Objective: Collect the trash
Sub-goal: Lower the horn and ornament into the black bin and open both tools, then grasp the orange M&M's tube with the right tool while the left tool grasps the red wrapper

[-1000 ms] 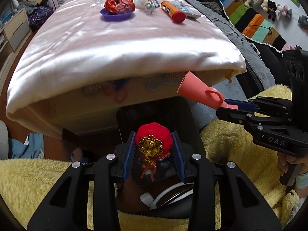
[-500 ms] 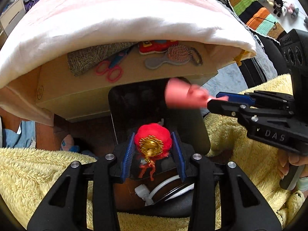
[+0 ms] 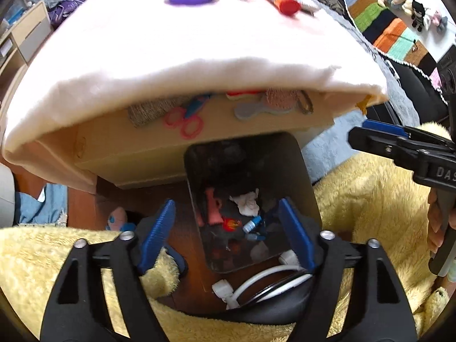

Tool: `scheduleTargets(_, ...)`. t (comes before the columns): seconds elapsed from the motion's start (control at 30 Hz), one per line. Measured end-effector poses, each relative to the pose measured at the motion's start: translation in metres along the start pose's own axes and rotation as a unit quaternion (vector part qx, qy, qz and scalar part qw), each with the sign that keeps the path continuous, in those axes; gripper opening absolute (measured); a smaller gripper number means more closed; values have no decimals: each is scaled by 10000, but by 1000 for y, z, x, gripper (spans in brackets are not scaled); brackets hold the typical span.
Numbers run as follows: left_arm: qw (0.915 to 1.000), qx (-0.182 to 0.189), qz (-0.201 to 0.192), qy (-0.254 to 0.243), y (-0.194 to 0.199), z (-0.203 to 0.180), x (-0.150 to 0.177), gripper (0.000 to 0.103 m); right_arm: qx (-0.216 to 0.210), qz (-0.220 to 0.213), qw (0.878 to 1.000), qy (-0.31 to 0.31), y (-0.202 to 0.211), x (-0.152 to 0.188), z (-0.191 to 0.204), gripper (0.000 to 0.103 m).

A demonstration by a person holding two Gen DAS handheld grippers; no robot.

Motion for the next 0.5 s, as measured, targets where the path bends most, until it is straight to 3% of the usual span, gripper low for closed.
scheduleTargets(0.13,9996,-68,-263,13,19,6,-15,84,37,-238,9997,-99,16,-16,-5,87)
scheduleTargets(0.2,9992,-145,-383,-3,30,9,-24,88,31,-354,9993,-131,22,-27,-8,90)
scheduleTargets(0.5,9952,-431,-876,-98,69,21,-74,91,195,-639,9976,-176,30,-77,-23,91)
Point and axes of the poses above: each gripper's, at about its wrist camera, not at the fingertips, and y roughly against the way its jaws point, z to its left, x to its underside, the point moved 9 cm from there along -y, roughly the way its jaws point, and after that the axes turned 15 degrees about x, right-handed, at the moved point
